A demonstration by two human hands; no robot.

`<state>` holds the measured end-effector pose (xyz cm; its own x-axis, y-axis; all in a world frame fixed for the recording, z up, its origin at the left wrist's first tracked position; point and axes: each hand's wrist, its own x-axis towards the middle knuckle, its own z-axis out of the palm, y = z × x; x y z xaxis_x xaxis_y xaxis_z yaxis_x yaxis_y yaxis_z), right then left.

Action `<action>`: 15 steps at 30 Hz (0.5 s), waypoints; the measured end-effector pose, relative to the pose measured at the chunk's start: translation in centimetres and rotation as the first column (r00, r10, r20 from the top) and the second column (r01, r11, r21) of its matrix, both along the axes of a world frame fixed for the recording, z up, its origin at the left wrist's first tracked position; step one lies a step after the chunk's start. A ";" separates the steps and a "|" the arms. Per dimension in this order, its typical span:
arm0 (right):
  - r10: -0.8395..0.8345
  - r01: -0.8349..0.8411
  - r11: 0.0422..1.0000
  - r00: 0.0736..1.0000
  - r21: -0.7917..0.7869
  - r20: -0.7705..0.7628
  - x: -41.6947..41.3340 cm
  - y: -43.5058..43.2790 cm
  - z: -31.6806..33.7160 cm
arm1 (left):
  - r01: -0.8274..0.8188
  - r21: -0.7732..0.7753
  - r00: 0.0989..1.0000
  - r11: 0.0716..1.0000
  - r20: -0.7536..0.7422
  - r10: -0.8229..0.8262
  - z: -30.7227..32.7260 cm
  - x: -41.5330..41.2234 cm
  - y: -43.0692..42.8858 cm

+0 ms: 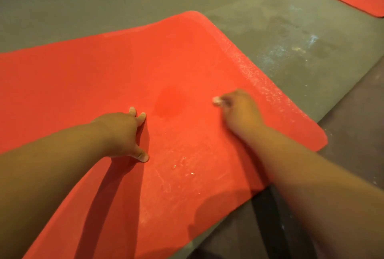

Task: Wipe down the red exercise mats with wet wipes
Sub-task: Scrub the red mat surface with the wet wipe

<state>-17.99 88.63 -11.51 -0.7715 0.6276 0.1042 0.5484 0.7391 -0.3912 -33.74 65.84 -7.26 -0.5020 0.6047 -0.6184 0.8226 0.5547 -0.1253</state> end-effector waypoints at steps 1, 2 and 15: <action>-0.177 0.177 0.984 0.984 0.016 0.015 1.6 3.2 0.3 | -0.022 0.002 1.000 1.000 0.011 0.022 0.0 0.2 0.3; -0.333 0.333 0.943 0.943 0.013 0.024 3.0 5.7 0.5 | -0.044 0.004 0.999 0.999 0.018 0.044 0.0 0.5 0.5; 0.198 -0.203 0.974 0.978 0.100 0.062 -4.7 -0.6 -0.4 | -0.041 0.097 0.995 0.994 -0.088 0.050 0.2 -2.5 -1.2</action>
<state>-22.68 88.01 -11.86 -0.8866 0.4472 0.1182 0.4023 0.8716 -0.2802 -36.25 64.66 -7.03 -0.5815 0.6338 -0.5100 0.7839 0.6042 -0.1429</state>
